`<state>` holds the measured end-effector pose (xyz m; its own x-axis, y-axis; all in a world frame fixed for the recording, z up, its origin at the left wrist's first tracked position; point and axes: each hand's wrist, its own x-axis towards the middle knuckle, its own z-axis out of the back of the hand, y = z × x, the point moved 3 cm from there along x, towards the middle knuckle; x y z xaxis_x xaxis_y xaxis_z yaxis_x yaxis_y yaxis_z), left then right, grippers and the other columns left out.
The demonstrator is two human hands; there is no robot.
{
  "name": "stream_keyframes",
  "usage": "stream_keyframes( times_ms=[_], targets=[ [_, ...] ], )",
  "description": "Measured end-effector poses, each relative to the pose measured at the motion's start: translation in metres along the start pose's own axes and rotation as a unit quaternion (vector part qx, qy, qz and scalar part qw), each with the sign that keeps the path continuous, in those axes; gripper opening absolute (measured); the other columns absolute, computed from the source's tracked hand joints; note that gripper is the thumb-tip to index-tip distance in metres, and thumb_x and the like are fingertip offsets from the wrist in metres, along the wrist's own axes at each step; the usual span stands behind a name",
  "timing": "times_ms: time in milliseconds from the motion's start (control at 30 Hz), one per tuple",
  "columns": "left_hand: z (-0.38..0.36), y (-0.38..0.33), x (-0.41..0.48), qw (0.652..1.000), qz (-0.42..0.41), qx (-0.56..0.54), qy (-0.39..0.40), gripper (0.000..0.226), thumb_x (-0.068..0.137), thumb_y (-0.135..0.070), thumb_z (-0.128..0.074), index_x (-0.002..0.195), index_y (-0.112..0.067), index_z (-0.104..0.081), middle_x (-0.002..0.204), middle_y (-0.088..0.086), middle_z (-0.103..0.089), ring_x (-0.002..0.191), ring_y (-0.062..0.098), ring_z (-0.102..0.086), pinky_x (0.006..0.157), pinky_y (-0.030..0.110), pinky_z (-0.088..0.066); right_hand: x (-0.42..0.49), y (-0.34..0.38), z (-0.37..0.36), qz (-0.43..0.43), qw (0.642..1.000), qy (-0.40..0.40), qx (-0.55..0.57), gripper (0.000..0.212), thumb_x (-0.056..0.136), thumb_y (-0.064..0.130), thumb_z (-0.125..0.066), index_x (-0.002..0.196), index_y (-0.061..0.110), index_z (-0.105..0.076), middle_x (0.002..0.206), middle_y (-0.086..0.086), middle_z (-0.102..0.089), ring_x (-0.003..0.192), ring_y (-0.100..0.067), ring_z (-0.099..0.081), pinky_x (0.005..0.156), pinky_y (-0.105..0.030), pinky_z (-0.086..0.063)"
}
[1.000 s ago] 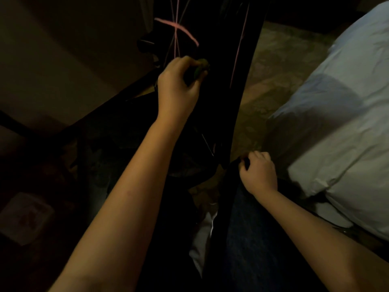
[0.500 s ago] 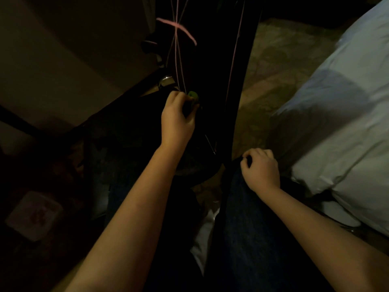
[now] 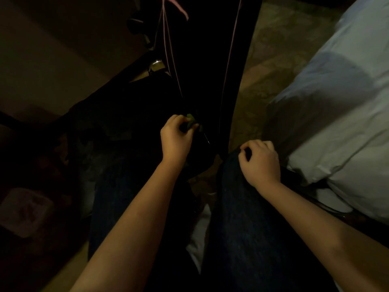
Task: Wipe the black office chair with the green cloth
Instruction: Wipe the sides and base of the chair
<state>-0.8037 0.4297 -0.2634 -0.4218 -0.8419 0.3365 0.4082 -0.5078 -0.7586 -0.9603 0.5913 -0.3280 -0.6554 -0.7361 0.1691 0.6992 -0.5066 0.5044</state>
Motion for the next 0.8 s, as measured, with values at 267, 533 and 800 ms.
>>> stream_keyframes(
  times_ms=[267, 533, 800],
  targets=[
    [-0.012, 0.01, 0.003, 0.999, 0.01, 0.02, 0.036, 0.02, 0.083, -0.011, -0.076, 0.096, 0.003, -0.07, 0.098, 0.017, -0.068, 0.096, 0.021, -0.062, 0.081, 0.016, -0.045, 0.002, -0.003, -0.005, 0.012, 1.0, -0.009, 0.0, 0.017, 0.086, 0.032, -0.05, 0.089, 0.023, -0.064, 0.095, 0.003, -0.064, 0.093, -0.02, -0.047, 0.074, -0.032, -0.039],
    [-0.031, 0.019, -0.001, 0.998, 0.014, 0.009, 0.067, 0.018, 0.083, -0.011, -0.075, 0.097, 0.0, -0.071, 0.101, 0.015, -0.067, 0.097, 0.022, -0.063, 0.084, 0.024, -0.05, 0.001, 0.003, -0.004, 0.002, 1.0, -0.009, 0.012, 0.015, 0.086, 0.029, -0.052, 0.089, 0.021, -0.065, 0.095, 0.001, -0.064, 0.096, -0.023, -0.049, 0.08, -0.038, -0.044],
    [-0.068, 0.03, -0.01, 0.992, 0.09, -0.082, 0.039, 0.009, 0.078, -0.006, -0.079, 0.083, -0.004, -0.073, 0.087, 0.01, -0.067, 0.087, 0.015, -0.063, 0.075, 0.015, -0.049, 0.003, 0.0, 0.004, -0.025, 1.0, -0.007, 0.01, 0.012, 0.087, 0.021, -0.056, 0.09, 0.018, -0.067, 0.097, 0.0, -0.065, 0.099, -0.026, -0.05, 0.083, -0.04, -0.046]
  ],
)
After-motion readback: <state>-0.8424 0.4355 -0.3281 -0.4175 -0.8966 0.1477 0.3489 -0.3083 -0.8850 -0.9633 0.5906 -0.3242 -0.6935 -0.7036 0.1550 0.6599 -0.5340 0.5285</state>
